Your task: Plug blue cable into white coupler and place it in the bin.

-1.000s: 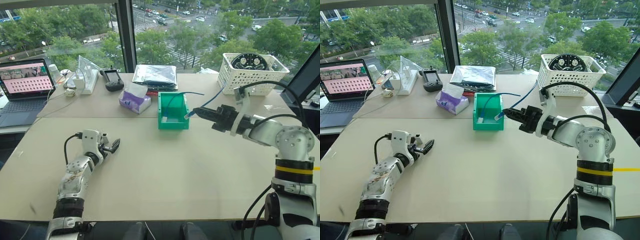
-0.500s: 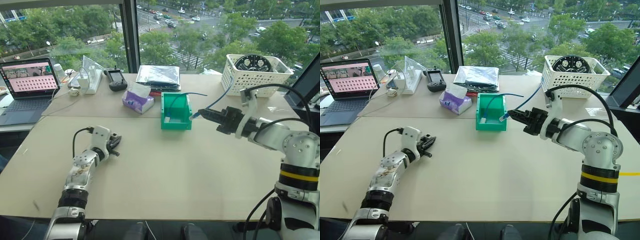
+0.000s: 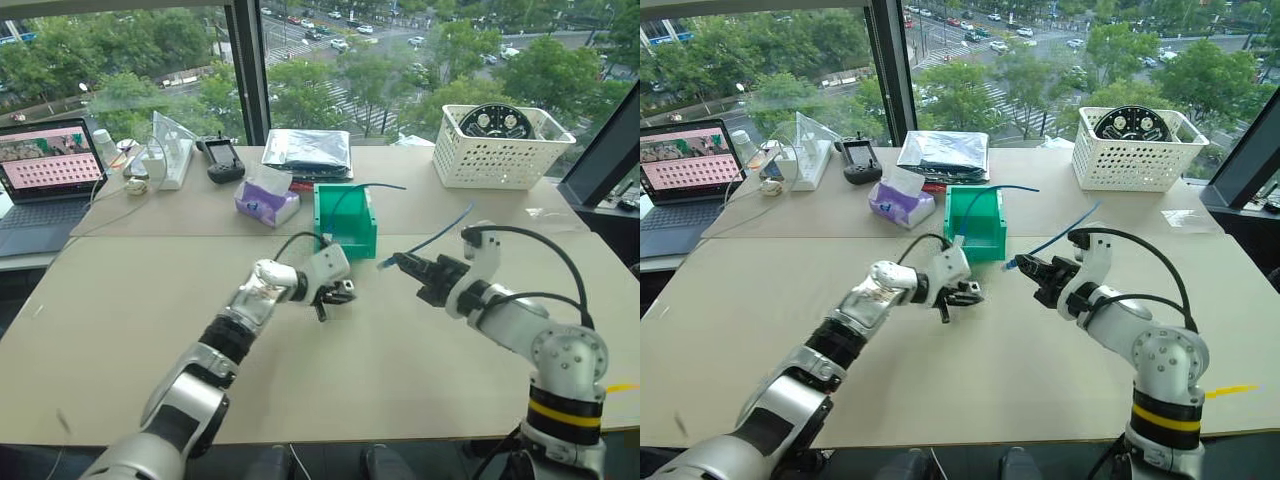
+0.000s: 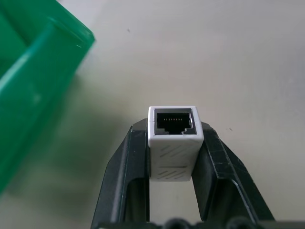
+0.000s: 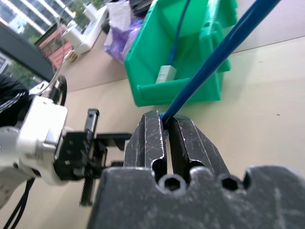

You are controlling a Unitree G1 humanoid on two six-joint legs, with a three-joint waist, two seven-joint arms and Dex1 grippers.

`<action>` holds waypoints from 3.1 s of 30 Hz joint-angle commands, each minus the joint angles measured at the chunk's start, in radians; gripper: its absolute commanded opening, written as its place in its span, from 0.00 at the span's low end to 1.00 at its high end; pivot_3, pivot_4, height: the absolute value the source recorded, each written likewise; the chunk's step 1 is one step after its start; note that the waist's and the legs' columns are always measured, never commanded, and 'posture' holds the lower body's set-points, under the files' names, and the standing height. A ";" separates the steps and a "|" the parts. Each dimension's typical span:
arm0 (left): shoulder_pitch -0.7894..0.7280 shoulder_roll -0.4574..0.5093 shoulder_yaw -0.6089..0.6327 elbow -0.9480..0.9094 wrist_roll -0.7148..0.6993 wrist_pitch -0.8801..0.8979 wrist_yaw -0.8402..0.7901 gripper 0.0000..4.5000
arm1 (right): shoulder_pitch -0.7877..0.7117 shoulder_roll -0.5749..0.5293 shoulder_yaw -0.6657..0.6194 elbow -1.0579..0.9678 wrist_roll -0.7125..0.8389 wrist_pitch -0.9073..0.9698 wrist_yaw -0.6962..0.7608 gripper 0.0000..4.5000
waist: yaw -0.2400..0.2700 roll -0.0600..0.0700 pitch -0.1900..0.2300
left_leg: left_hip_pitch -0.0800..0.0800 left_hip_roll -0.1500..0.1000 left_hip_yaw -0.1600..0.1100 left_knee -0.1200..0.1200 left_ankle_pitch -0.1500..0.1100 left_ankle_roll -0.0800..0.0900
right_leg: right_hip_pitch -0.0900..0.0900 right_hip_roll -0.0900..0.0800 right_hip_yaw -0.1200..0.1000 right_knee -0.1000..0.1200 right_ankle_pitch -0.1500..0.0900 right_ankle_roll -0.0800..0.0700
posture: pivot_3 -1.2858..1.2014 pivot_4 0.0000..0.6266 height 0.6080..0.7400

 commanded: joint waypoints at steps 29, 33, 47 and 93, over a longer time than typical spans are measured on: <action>-0.018 -0.126 -0.048 -0.042 0.030 0.308 -0.012 0.15 | 0.160 0.109 0.074 -0.063 -0.050 -0.105 -0.038 0.00 | 0.020 0.000 0.000 | 0.002 0.000 0.000 0.001 0.000 0.000 | 0.003 0.000 0.000 0.000 -0.003 0.005 | 0.52 0.24 0.91; -0.016 -0.126 -0.048 -0.049 0.029 0.311 -0.009 0.15 | 0.161 0.107 0.089 -0.040 -0.069 -0.100 -0.022 0.00 | 0.019 0.000 0.000 | 0.002 0.000 0.000 0.001 0.000 0.000 | 0.003 0.000 0.000 0.000 -0.003 0.005 | 0.52 0.24 0.91; -0.022 -0.142 -0.043 -0.068 0.020 0.321 -0.004 0.15 | 0.116 0.013 0.194 -0.021 -0.192 -0.058 0.074 0.00 | 0.017 0.000 0.000 | 0.003 0.000 0.000 0.001 0.000 0.000 | 0.003 0.000 0.000 0.000 -0.003 0.005 | 0.52 0.24 0.91; 0.023 -0.127 0.049 -0.150 -0.049 0.368 0.013 0.79 | 0.120 0.084 0.176 0.041 -0.442 -0.081 0.270 0.00 | 0.000 0.000 -0.005 | 0.016 0.002 -0.001 0.000 0.000 0.000 | 0.015 0.001 0.000 -0.001 -0.006 0.009 | 0.52 0.24 0.91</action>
